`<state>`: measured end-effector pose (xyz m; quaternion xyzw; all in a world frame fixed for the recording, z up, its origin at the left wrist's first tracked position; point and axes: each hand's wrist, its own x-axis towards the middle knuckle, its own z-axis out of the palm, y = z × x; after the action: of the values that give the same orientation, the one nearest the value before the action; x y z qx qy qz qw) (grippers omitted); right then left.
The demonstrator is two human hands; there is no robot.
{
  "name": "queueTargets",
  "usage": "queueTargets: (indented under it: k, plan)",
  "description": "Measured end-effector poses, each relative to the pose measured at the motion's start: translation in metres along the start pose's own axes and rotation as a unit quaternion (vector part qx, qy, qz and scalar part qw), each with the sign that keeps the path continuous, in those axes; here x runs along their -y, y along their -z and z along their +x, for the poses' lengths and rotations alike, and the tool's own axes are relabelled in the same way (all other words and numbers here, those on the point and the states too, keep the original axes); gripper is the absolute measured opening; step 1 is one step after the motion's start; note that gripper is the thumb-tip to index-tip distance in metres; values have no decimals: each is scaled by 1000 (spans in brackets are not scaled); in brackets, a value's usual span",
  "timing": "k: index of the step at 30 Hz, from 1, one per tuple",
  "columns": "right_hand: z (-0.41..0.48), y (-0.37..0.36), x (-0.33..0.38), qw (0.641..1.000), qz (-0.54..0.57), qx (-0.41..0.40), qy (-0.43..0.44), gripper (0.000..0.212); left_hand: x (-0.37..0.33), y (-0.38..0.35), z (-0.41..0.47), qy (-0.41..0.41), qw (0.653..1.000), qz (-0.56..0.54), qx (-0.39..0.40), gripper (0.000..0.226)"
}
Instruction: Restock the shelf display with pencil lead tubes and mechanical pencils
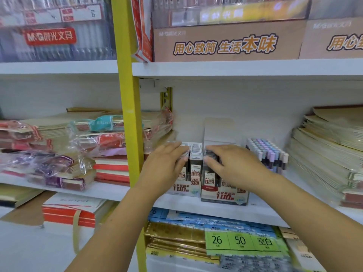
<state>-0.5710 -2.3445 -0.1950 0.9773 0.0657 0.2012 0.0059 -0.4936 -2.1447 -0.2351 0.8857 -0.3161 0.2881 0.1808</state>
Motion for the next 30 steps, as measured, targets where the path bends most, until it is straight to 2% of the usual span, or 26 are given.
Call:
queueTargets:
  k: [4,11,15,18,24,30]
  plan:
    - [16,-9,16,996,-2,70,59,58,3,-2,1,9,998,-60,13,43]
    - [15,-7,16,995,33,75,48,57,4,-2,1,-6,999,-50,18,41]
    - [-8,0,-5,999,21,45,12,62,-5,-2,2,-19,1000,-6,-4,43]
    - [-26,-5,-14,999,-6,51,-16,61,-15,-7,5,-23,999,24,11,45]
    - [-26,-16,-14,1000,23,-4,-16,53,-18,-8,5,-24,998,61,12,43]
    - [-39,-26,-26,994,65,-56,-68,62,-25,-7,2,-21,996,82,30,45]
